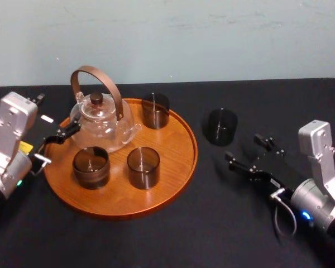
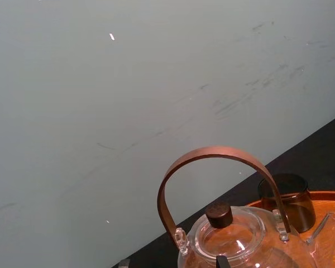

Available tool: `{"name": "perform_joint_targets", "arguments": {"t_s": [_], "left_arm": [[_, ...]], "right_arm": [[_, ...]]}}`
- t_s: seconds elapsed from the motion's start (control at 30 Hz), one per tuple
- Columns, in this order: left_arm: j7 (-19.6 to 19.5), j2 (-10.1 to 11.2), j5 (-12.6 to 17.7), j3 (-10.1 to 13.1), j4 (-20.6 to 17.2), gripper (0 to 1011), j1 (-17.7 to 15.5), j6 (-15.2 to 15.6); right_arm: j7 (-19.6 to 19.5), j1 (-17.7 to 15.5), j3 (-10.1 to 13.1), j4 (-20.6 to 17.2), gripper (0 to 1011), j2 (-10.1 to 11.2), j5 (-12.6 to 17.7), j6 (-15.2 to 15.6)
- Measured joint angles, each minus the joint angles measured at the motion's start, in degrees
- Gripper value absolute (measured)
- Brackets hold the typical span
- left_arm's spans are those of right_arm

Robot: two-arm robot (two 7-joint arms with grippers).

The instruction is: Pick up the glass from the table and place it on the tray.

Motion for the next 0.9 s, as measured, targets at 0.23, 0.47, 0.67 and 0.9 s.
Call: {"name": "perform_joint_targets", "arguments": {"t_s": [0.23,0.47,0.67,0.9], "left_arm": [[0.00,0.00,0.00,0.00,0.00,1001,0.00,0.00],[0.00,0.00,0.00,0.00,0.00,1001,0.00,0.00],[0.00,0.00,0.00,0.00,0.00,1001,0.00,0.00],[0.00,0.00,0.00,0.00,0.00,1001,0.00,0.00]], "right_arm": [[-0.12,1.91,0.44,2.33,1002,-0.91,-0.71,0.32],[0.24,4.67,0.37,5.62,1002,-2.27,-1.22,0.24],[0.55,7.27,0.02,8.85,1002,-3.39,-1.83,0.09],[1.25,10.12,-0.45,12.35,1002,-4.60,-2.10,-0.17]]}}
